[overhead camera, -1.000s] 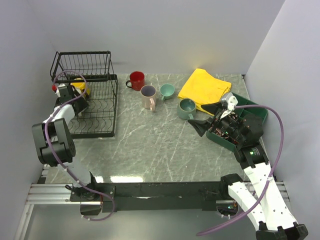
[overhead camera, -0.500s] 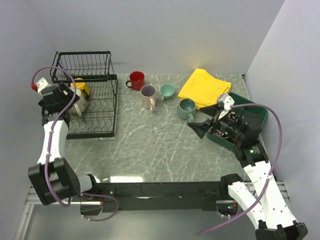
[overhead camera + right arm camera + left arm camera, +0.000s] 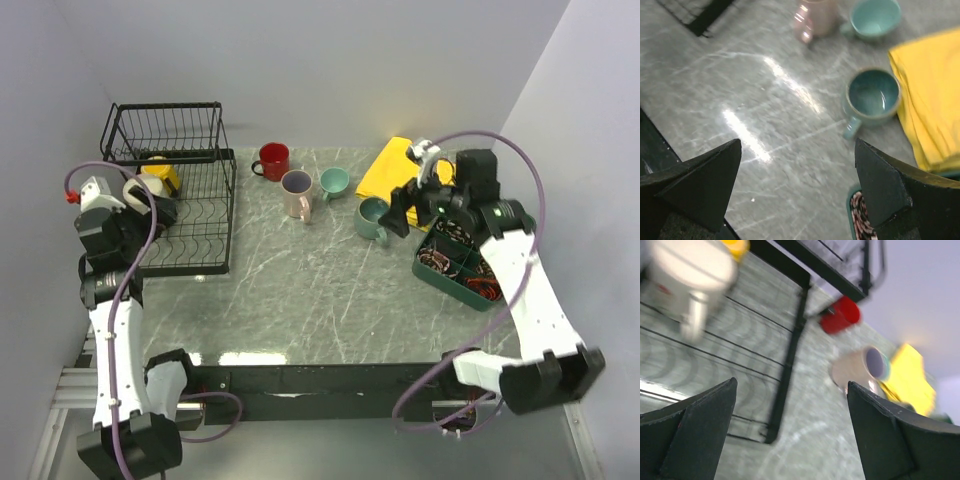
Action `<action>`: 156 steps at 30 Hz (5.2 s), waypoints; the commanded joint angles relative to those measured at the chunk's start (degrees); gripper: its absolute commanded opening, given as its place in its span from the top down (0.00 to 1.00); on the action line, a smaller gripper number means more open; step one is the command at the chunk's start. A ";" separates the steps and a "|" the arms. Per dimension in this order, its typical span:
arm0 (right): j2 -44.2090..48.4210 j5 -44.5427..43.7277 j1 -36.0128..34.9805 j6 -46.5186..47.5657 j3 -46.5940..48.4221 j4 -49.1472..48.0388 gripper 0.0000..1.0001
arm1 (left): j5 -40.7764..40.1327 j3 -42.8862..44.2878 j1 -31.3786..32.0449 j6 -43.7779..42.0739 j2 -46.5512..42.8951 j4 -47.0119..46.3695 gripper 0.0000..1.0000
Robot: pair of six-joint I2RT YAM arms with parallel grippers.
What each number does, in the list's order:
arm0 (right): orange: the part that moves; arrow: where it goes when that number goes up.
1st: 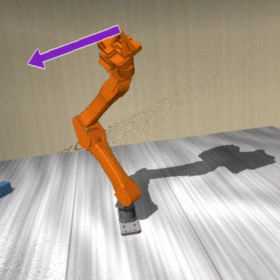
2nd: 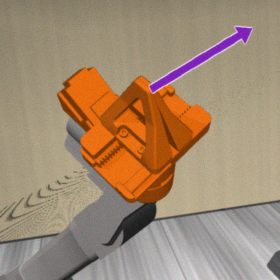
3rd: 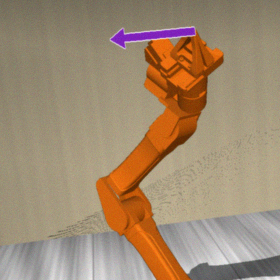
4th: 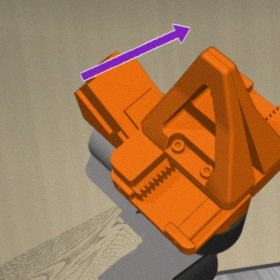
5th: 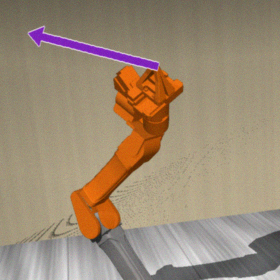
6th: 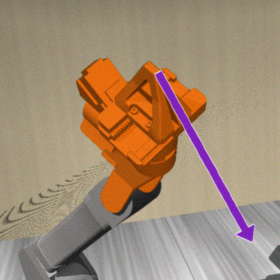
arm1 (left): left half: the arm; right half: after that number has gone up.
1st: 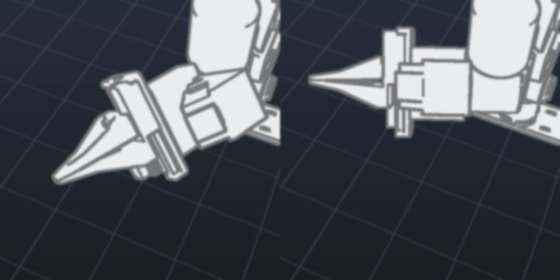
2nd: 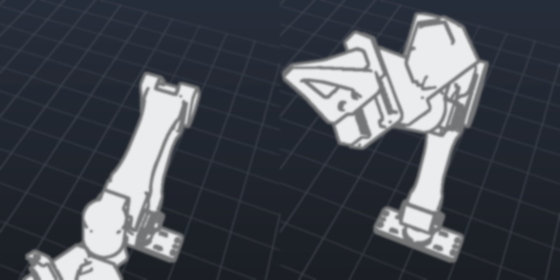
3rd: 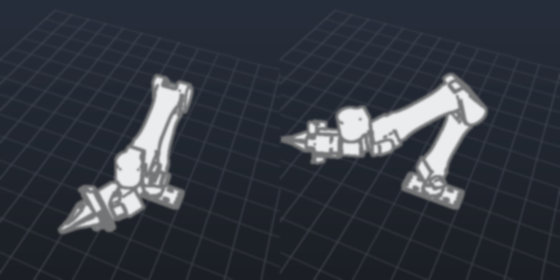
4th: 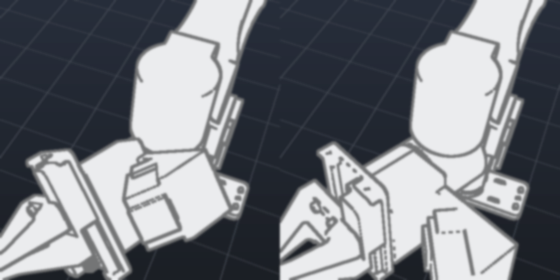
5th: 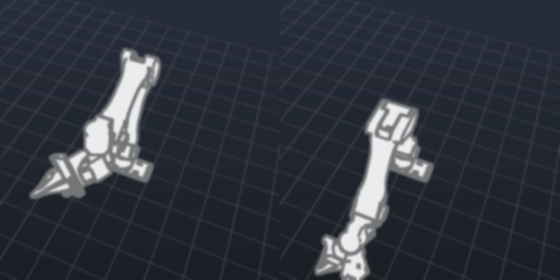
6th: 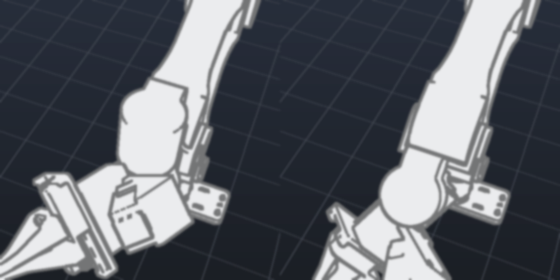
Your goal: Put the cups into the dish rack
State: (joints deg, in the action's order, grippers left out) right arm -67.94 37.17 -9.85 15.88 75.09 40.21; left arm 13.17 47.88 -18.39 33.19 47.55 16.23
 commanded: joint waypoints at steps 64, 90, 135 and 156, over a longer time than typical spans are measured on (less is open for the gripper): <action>-50.73 -8.01 -4.30 23.61 42.25 19.92 1.00 | 33.33 -15.02 19.86 38.26 -14.60 -18.94 0.04; 11.77 -1.22 -4.48 -39.58 -1.52 -51.09 1.00 | 17.68 10.12 62.51 47.05 20.64 -55.69 0.02; 17.32 0.18 -5.36 -32.93 -14.97 -60.95 0.74 | 17.68 20.16 65.42 43.71 27.96 -53.57 0.99; 25.14 2.12 -5.18 -24.23 -24.11 -52.87 0.13 | 5.82 -7.35 49.17 47.84 -0.06 -48.49 0.99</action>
State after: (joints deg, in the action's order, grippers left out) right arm -45.58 39.97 -14.92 -11.62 52.47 -14.37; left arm 22.87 43.38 35.14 81.17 56.86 -26.70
